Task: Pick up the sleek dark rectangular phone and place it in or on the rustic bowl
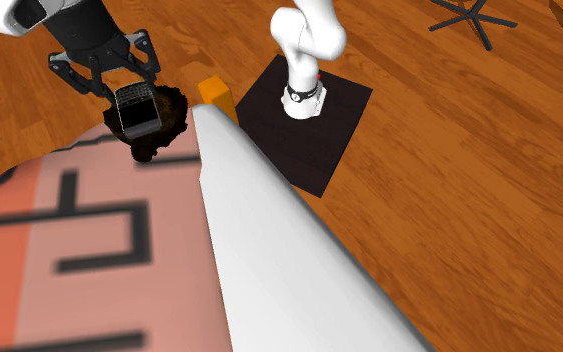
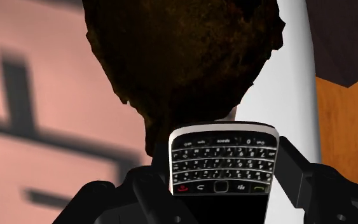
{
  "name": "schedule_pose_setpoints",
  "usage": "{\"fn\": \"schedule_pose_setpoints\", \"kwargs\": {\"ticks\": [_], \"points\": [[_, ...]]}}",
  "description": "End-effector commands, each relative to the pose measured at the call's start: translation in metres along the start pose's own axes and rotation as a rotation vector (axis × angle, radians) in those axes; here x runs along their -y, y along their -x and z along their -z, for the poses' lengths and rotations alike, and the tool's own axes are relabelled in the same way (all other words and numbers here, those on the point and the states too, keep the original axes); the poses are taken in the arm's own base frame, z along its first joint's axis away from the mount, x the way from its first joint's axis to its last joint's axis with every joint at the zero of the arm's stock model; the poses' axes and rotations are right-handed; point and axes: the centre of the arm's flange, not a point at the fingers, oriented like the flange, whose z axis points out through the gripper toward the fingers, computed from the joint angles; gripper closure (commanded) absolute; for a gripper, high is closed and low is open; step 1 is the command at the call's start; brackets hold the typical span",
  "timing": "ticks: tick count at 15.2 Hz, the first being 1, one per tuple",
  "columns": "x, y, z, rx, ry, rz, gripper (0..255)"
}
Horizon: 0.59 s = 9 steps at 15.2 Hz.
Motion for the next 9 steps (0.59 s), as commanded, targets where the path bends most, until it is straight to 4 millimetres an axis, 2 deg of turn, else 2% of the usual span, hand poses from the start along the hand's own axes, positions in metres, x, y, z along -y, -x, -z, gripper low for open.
{"fn": "schedule_pose_setpoints", "kwargs": {"ticks": [1,6,9], "points": [[-0.011,0.024,0.002,0.000,0.000,0.002,255],[-0.039,0.084,0.004,0.000,0.000,0.002,255],[-0.041,0.088,-0.007,0.000,0.000,0.002,255]]}}
